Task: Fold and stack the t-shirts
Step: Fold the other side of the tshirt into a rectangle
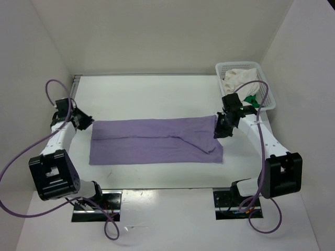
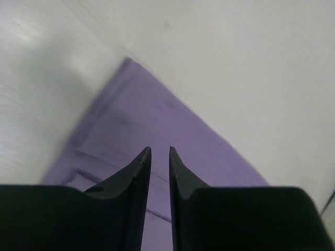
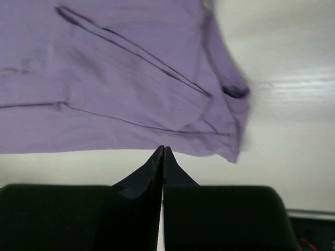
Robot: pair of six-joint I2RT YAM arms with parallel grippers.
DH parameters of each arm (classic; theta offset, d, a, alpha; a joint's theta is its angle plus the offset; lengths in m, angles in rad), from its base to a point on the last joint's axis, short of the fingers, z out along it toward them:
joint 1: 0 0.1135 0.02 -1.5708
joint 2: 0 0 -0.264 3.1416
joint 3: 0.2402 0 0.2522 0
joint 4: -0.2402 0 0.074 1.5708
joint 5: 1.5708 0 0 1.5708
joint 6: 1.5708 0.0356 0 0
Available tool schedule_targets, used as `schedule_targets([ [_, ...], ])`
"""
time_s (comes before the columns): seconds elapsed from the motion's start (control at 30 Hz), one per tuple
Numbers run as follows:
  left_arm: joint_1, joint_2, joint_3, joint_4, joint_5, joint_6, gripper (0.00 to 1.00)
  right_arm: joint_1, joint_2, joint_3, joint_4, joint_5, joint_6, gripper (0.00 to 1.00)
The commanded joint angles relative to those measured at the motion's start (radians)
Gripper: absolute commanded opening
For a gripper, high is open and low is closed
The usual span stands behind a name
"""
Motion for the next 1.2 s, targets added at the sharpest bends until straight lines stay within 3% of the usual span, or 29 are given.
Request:
schedule_targets([
  [0.0, -0.143, 0.039, 0.057, 0.055, 0.013, 0.032, 0.27, 0.099, 0.057, 0.089, 0.126, -0.019, -0.013, 0.00],
  [0.17, -0.390, 0.148, 0.068, 0.065, 0.042, 0.044, 0.27, 0.171, 0.221, 0.124, 0.334, -0.057, 0.017, 0.02],
  [0.2, -0.419, 0.163, 0.068, 0.077, 0.051, 0.035, 0.27, 0.171, 0.244, 0.136, 0.364, -0.057, 0.017, 0.09],
  [0.3, -0.499, 0.219, 0.078, 0.100, 0.074, 0.035, 0.27, 0.183, 0.338, 0.198, 0.414, -0.077, 0.000, 0.13],
  [0.37, -0.528, 0.269, 0.078, 0.114, 0.093, 0.035, 0.27, 0.192, 0.396, 0.244, 0.425, -0.062, -0.031, 0.25],
  [0.67, -0.540, 0.337, 0.062, 0.132, 0.124, 0.035, 0.27, 0.215, 0.530, 0.304, 0.405, -0.071, -0.072, 0.43],
  [1.1, -0.540, 0.355, 0.062, 0.141, 0.133, 0.044, 0.27, 0.252, 0.613, 0.293, 0.407, -0.043, -0.081, 0.45],
  [1.17, -0.540, 0.355, 0.053, 0.141, 0.133, 0.044, 0.27, 0.261, 0.613, 0.293, 0.407, -0.043, -0.081, 0.38],
])
